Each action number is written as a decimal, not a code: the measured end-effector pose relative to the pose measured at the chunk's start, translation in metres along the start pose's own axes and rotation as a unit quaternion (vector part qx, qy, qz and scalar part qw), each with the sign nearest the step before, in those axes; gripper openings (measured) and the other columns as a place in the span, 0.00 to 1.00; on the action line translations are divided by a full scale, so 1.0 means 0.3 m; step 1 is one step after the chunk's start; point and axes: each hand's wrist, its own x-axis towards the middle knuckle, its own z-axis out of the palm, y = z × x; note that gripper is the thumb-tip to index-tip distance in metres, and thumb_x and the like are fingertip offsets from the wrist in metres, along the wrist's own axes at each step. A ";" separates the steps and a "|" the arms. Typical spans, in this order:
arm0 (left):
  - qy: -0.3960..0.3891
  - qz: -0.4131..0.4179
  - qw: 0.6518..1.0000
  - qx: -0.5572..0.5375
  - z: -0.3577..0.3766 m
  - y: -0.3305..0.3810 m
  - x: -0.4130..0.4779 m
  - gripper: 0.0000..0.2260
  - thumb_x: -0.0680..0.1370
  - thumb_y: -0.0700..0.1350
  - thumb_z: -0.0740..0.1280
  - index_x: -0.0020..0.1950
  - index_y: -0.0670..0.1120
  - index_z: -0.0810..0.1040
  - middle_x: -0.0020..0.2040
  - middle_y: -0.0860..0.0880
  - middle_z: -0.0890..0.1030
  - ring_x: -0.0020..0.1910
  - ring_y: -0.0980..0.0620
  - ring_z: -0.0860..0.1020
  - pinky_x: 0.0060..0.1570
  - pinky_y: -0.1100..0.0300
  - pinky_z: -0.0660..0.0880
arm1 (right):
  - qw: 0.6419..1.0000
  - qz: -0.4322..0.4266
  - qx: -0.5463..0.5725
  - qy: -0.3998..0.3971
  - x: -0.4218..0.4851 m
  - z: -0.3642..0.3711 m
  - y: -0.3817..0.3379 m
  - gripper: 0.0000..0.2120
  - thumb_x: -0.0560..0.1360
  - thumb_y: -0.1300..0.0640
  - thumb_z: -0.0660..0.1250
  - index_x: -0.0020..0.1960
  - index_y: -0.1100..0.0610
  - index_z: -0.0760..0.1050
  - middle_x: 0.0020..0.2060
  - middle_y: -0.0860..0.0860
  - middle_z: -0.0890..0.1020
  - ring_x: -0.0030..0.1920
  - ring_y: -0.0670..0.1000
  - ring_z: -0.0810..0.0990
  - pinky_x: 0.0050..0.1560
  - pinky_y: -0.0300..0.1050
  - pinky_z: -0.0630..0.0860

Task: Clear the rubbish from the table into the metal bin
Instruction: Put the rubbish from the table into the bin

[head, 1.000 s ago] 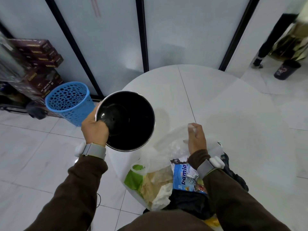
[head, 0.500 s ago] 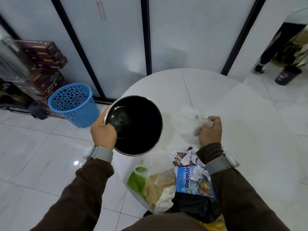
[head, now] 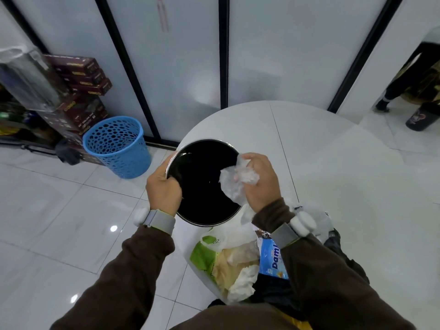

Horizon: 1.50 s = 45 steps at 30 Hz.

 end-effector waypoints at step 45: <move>0.085 -0.051 0.995 -0.023 -0.188 -0.132 0.041 0.28 0.75 0.30 0.58 0.67 0.52 0.82 0.61 0.52 0.84 0.64 0.51 0.78 0.70 0.47 0.74 | 0.982 -0.126 -0.116 -0.079 -0.161 0.113 0.187 0.09 0.73 0.53 0.68 0.38 0.52 0.70 0.27 0.43 0.66 0.27 0.46 0.66 0.28 0.47 0.71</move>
